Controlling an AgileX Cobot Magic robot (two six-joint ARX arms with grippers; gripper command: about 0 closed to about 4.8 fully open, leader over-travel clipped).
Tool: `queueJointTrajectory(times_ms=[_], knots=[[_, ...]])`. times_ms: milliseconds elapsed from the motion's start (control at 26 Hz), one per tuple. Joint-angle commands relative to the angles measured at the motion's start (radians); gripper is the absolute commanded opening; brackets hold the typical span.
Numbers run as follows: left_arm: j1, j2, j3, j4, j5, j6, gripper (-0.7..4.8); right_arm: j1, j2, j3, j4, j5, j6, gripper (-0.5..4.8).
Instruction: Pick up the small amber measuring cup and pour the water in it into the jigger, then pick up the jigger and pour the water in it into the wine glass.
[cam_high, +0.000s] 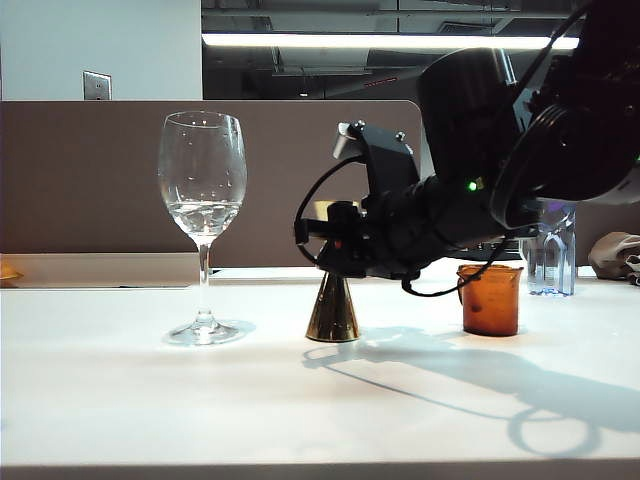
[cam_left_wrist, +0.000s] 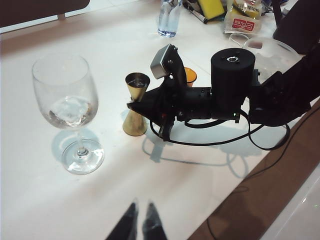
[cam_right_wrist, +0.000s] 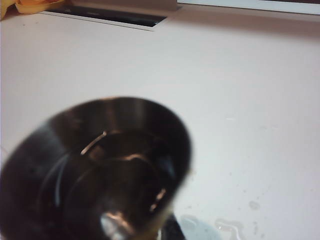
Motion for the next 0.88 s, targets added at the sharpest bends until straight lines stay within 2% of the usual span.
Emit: queueJointTrajectory(times_ms=[38, 115, 192, 269, 422, 653, 883], knots=[[-0.001, 0.0, 0.003, 0.013, 0.003, 0.004, 0.26, 0.001, -0.003, 0.001, 0.004, -0.002, 0.003, 0.93], [-0.001, 0.0, 0.003, 0.013, 0.003, 0.004, 0.26, 0.001, -0.003, 0.001, 0.003, -0.002, 0.003, 0.42], [-0.001, 0.0, 0.003, 0.013, 0.003, 0.004, 0.26, 0.001, -0.003, 0.001, 0.004, -0.002, 0.003, 0.37], [-0.001, 0.0, 0.003, 0.013, 0.003, 0.004, 0.26, 0.001, -0.006, 0.002, 0.004, -0.002, -0.019, 0.0], [-0.001, 0.0, 0.003, 0.013, 0.003, 0.004, 0.26, 0.003, -0.038, 0.004, -0.013, -0.002, -0.046, -0.01], [-0.001, 0.0, 0.003, 0.013, 0.003, 0.004, 0.26, 0.003, -0.119, 0.107, -0.282, -0.002, -0.141, -0.01], [-0.001, 0.0, 0.003, 0.013, 0.003, 0.004, 0.26, 0.004, -0.16, 0.25, -0.416, 0.0, -0.158, -0.01]])
